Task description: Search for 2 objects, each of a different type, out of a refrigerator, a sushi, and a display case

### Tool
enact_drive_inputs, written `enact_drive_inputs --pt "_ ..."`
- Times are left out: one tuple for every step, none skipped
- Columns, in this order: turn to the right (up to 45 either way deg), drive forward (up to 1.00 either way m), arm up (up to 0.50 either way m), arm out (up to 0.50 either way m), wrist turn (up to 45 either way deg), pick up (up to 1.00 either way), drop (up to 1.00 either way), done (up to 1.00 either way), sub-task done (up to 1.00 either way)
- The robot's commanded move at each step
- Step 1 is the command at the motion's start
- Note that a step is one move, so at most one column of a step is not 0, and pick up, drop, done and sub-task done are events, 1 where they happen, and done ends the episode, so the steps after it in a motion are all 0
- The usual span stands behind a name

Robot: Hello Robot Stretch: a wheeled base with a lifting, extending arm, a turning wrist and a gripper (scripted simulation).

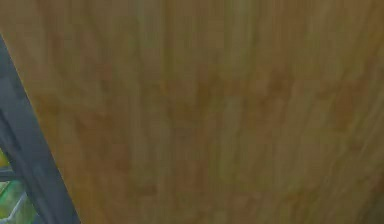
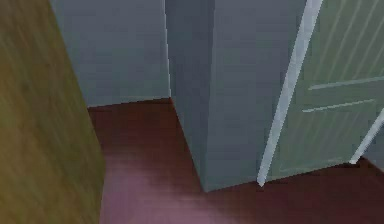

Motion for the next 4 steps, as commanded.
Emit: enact_drive_inputs --pt "24.0 0.00 0.00 0.00 0.0 0.00 0.00 0.00 0.00" --pt "0.0 0.00 0.00 0.00 0.0 0.00 0.00 0.00 1.00" --pt "-45.0 0.00 0.00 0.00 0.0 0.00 0.00 0.00 0.00" --pt "-45.0 0.00 0.00 0.00 0.0 0.00 0.00 0.00 0.00"
